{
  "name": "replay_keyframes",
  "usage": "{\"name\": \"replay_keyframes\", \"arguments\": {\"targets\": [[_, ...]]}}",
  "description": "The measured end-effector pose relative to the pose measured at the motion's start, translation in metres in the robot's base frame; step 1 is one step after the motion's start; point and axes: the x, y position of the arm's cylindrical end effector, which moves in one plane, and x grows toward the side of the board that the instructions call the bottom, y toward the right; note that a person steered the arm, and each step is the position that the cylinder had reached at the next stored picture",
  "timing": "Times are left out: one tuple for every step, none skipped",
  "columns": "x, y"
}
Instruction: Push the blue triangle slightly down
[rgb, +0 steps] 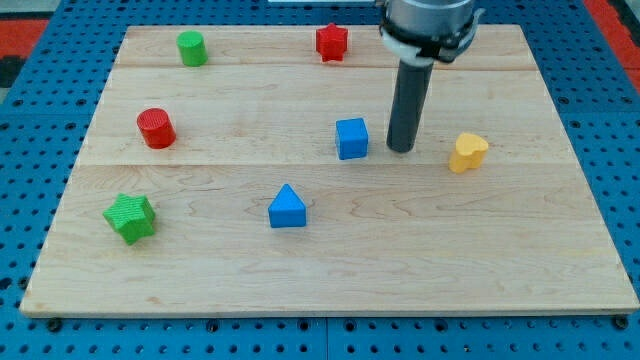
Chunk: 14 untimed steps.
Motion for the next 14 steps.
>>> {"name": "replay_keyframes", "arguments": {"targets": [[-0.006, -0.055], [-0.014, -0.022], [-0.015, -0.013], [-0.011, -0.019], [0.028, -0.045], [0.032, -0.077], [0.027, -0.084], [0.026, -0.084], [0.026, -0.084], [0.026, -0.098], [0.026, -0.116], [0.026, -0.132], [0.027, -0.136], [0.027, -0.136]]}}
